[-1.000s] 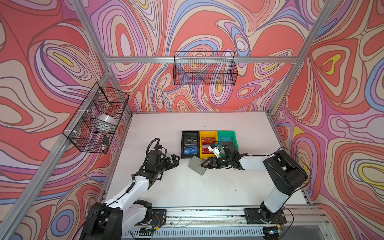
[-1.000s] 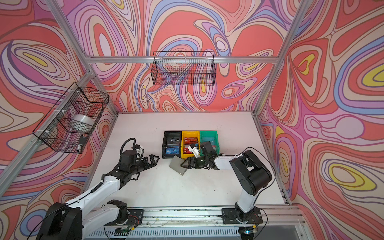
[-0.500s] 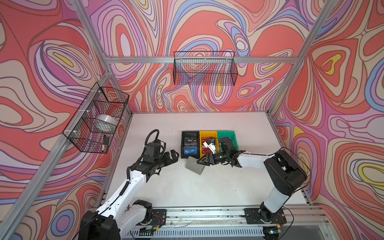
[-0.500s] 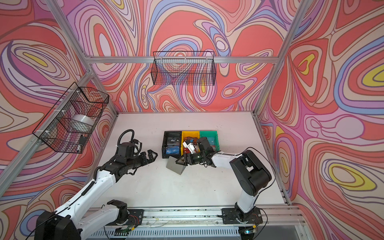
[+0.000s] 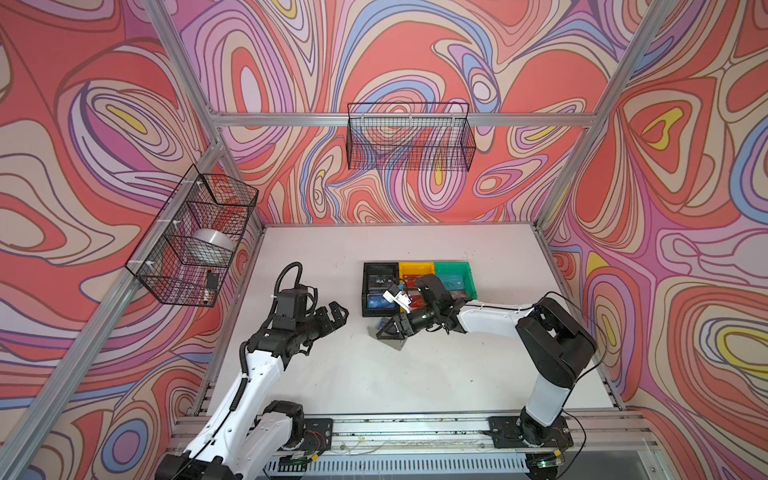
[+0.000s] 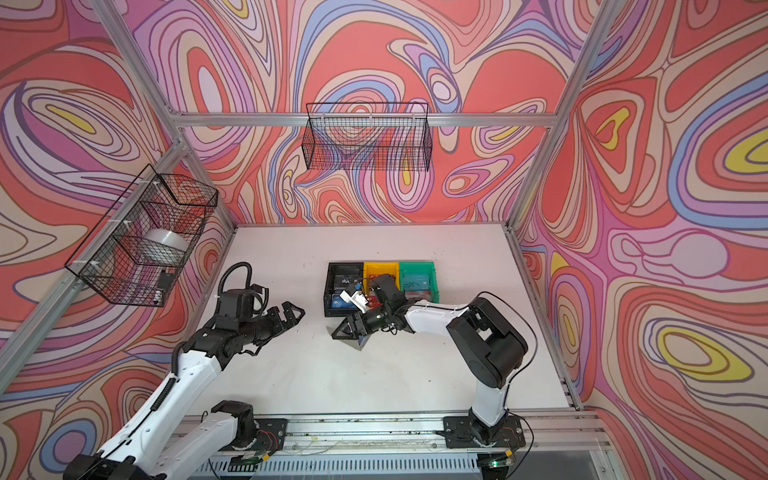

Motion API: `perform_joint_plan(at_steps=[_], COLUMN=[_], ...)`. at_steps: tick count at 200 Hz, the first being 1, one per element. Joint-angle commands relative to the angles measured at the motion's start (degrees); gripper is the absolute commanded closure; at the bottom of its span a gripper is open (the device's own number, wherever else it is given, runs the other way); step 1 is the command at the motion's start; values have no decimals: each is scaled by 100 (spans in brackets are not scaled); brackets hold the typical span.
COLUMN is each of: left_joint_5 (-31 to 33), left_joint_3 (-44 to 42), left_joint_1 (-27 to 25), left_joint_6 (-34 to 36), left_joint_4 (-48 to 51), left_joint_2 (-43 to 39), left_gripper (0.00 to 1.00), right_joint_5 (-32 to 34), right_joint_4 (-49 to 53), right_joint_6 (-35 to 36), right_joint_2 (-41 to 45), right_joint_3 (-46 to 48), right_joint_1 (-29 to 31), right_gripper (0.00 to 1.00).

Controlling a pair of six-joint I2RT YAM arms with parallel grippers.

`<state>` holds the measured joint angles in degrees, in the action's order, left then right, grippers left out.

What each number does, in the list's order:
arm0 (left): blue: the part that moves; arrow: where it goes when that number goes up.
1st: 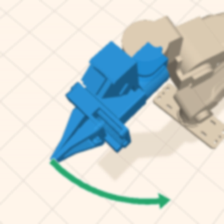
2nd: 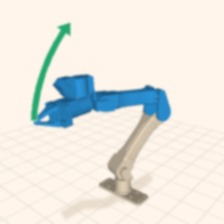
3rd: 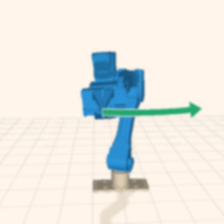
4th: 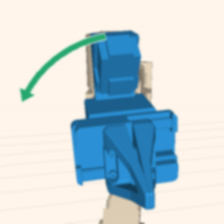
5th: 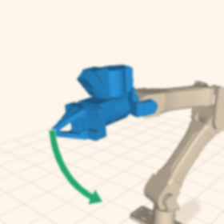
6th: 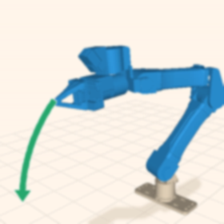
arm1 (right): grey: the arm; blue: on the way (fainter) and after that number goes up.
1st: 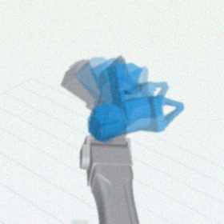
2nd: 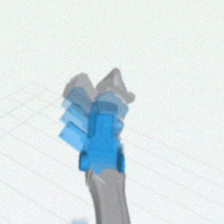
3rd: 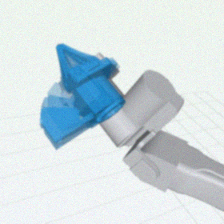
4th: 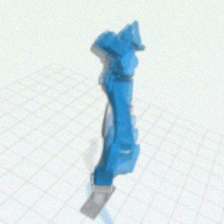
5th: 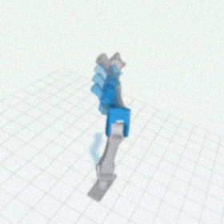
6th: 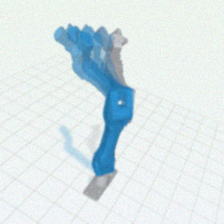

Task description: Take the credit cards out of the card holder

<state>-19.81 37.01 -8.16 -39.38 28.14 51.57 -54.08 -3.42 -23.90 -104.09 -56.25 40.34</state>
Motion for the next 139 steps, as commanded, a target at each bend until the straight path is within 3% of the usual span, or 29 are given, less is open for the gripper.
perform_joint_plan(at_steps=[1, 47, 87, 139], left_joint_5=[-136, -412, -1267, -1062], left_joint_3=[53, -275, -1259, -1681], left_joint_1=[59, 60, 38, -392], left_joint_6=[-141, -578, -1584, -1828], left_joint_4=[358, -83, -1549, -1158], left_joint_2=[-101, -68, -115, -652], left_gripper=[0, 1, 25, 28], right_joint_5=[-118, 71, 186, 505], right_joint_4=[382, 337, 337, 500], right_joint_6=[195, 144, 107, 121], right_joint_2=[-207, -506, -845, -1103], right_joint_3=[-43, 53, -3, -44], right_joint_1=[96, 138, 146, 147], right_gripper=[29, 33, 40, 43])
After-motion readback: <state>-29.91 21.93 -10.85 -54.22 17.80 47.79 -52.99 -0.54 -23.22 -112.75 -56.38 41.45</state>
